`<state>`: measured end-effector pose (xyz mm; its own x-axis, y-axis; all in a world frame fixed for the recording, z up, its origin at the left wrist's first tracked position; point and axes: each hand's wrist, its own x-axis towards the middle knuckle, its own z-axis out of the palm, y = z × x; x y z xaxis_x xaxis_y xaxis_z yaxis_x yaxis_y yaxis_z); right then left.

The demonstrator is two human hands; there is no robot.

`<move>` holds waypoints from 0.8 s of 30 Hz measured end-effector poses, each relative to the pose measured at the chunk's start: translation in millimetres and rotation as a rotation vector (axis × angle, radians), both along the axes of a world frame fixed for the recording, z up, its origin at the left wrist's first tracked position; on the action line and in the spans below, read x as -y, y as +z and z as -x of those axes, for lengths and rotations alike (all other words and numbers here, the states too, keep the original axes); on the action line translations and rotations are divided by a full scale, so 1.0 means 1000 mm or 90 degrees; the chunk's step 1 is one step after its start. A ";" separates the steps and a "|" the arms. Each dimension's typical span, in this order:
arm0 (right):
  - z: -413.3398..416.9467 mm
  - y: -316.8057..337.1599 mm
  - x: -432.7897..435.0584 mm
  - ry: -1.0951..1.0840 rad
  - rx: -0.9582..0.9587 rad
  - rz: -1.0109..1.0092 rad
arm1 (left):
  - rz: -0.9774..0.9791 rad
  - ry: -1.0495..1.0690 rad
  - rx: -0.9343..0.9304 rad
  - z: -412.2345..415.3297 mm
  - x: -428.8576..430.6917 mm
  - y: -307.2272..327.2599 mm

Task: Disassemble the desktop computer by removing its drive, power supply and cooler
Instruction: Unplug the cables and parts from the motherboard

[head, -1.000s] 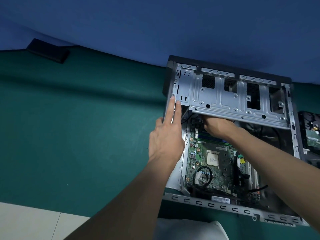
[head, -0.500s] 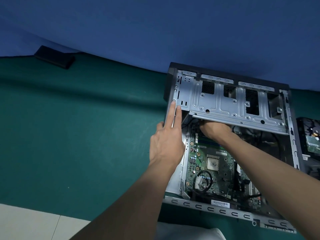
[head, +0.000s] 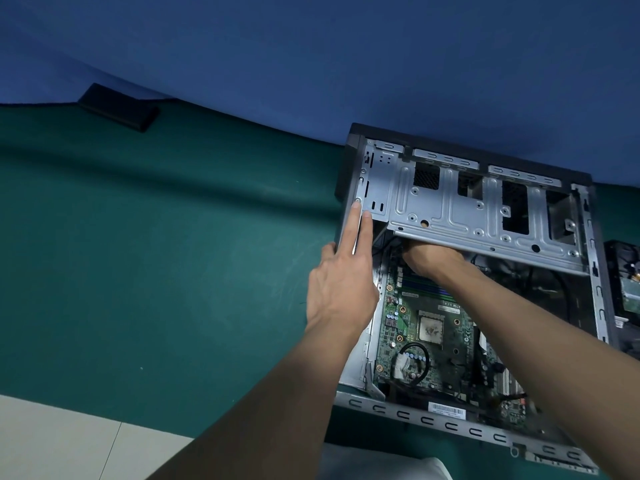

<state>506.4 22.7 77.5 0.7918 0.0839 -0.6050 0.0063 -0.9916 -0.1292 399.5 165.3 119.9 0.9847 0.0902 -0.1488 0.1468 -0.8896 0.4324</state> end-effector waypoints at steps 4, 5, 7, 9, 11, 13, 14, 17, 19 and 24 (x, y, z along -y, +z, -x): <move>-0.003 0.003 -0.002 0.031 0.034 -0.001 | -0.003 0.000 0.000 0.000 0.000 0.001; -0.002 0.004 -0.001 0.041 0.025 0.013 | -0.003 -0.002 0.000 0.000 0.000 0.001; -0.001 0.005 0.002 0.071 -0.017 0.052 | -0.002 0.000 -0.001 0.000 0.000 0.000; 0.000 0.005 0.004 0.093 -0.035 0.072 | 0.000 0.000 -0.002 -0.001 0.000 0.000; -0.001 0.005 0.003 0.097 -0.036 0.070 | 0.001 0.001 -0.001 -0.001 0.000 0.001; -0.001 0.005 0.001 0.098 -0.034 0.061 | 0.000 0.002 0.001 0.000 0.001 0.001; -0.002 0.005 0.001 0.102 -0.031 0.052 | -0.001 0.002 0.002 0.000 0.000 0.001; -0.003 0.006 0.002 0.134 -0.011 0.016 | 0.000 0.001 0.005 0.000 0.001 0.001; -0.002 0.009 0.001 0.152 0.007 0.006 | 0.001 0.001 0.005 0.000 0.001 0.001; 0.000 0.009 0.008 0.133 0.007 -0.007 | 0.006 0.004 0.005 0.000 0.001 0.002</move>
